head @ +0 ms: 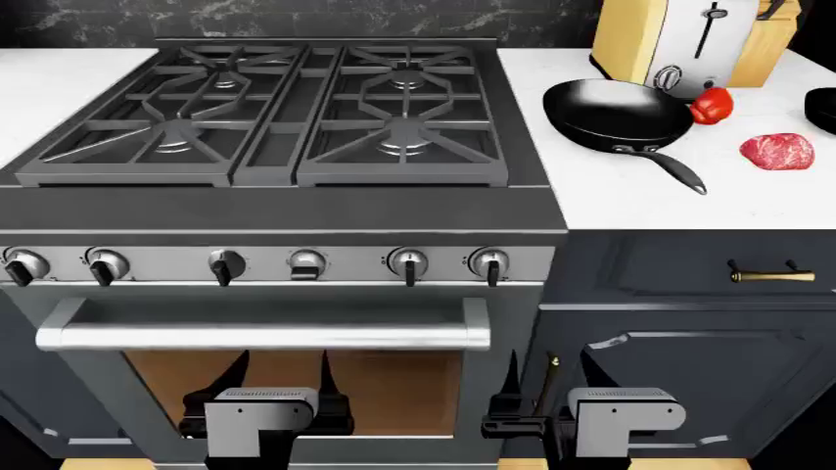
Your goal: Place both pans onto different burners. Then place the bell pepper and the pork loin on different pans.
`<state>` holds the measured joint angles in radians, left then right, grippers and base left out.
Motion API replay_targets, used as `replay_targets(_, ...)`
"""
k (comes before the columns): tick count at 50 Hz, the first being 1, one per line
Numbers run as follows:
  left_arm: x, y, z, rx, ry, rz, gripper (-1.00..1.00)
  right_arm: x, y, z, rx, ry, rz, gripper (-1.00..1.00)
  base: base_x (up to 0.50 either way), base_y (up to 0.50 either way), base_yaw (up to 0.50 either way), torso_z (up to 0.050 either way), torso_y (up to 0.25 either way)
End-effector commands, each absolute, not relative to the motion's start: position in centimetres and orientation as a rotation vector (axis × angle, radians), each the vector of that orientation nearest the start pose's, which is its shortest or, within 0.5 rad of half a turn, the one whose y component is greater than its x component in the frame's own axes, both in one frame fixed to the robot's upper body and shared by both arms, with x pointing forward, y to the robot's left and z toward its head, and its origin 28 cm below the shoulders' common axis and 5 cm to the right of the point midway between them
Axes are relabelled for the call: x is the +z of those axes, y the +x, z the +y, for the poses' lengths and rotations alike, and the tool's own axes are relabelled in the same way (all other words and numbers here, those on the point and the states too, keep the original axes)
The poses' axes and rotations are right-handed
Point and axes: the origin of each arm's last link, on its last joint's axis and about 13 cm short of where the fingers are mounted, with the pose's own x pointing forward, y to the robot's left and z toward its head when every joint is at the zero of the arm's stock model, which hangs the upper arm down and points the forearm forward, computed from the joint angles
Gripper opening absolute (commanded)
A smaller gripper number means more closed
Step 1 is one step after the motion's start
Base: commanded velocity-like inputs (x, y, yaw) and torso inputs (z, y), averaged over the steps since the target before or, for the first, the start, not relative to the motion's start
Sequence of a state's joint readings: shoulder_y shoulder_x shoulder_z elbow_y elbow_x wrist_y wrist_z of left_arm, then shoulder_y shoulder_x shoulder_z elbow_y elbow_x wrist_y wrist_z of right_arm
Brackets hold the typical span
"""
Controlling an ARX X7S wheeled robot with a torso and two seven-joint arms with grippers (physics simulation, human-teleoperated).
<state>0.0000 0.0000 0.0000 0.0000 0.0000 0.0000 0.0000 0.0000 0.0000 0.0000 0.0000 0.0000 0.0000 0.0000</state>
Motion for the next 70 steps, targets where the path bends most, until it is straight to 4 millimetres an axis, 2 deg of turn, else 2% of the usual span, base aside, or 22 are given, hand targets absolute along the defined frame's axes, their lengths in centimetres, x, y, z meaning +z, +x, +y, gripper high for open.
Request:
replay_targets(1, 1.26, 21.06, 20.56, -0.002, -0.001, 0.004, 1.0, 1.33, 21.07, -9.6, -0.001, -0.003, -0.002, 1.0, 0.0, 0.0, 0.0, 0.0, 0.0)
replay_targets(16, 1.04, 20.97, 20.38, -0.033, 0.014, 0.034, 1.0, 1.48, 21.09, -9.44, 0.002, -0.01, -0.011, 1.0, 0.0, 0.0, 0.0, 0.0, 0.0)
replay_targets(44, 0.84, 21.03, 20.46, -0.011, 0.025, 0.04, 1.0, 1.14, 21.1, -9.66, -0.014, 0.02, -0.027, 1.0, 0.0, -0.5, 0.0, 0.0, 0.0)
replay_targets(70, 0.67, 20.99, 20.41, -0.014, 0.024, 0.052, 1.0, 1.62, 21.11, -9.43, -0.039, 0.036, -0.036, 1.0, 0.0, -0.5, 0.0, 0.0, 0.0)
